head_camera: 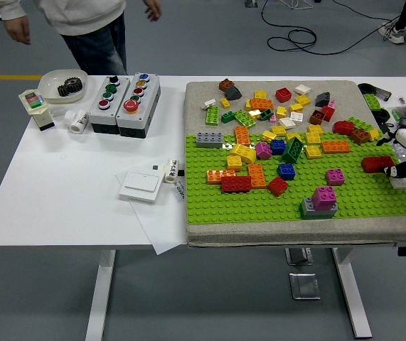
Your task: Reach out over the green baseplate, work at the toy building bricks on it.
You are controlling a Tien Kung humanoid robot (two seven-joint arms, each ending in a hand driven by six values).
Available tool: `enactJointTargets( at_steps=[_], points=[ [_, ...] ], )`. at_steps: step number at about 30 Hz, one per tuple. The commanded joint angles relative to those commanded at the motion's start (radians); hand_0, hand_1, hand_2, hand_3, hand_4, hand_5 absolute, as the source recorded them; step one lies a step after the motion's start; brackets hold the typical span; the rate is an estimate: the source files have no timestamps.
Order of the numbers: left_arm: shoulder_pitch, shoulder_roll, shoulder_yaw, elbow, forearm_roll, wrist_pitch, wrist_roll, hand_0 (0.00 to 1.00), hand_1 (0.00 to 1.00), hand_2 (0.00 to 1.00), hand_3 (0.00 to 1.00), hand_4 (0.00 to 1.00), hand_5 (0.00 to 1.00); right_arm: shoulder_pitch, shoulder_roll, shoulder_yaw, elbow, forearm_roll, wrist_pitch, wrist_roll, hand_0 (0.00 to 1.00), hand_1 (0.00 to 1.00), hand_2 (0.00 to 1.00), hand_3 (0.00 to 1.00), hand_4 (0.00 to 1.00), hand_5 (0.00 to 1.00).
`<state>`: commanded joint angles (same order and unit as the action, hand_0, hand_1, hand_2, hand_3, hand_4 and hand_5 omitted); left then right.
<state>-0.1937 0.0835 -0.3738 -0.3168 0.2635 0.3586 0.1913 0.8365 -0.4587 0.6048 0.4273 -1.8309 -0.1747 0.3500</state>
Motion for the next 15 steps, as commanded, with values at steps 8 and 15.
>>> enactJointTargets(
  at_steps=[8,15],
  points=[
    [-0.007,-0.001,0.001,0.000,0.001,0.000,0.000,0.618,0.694,0.657,0.551,0.562,0.613,-0.010,0.005,-0.012,-0.009,0.000,0.007,-0.007,0.768,0.754,0.781,0.731,0.769,0.316],
    [-0.009,-0.002,-0.001,-0.001,0.006,-0.001,0.003,0.620,0.696,0.657,0.551,0.563,0.614,-0.013,0.006,-0.019,-0.012,0.005,0.001,-0.004,0.769,0.758,0.783,0.732,0.761,0.325]
  ],
)
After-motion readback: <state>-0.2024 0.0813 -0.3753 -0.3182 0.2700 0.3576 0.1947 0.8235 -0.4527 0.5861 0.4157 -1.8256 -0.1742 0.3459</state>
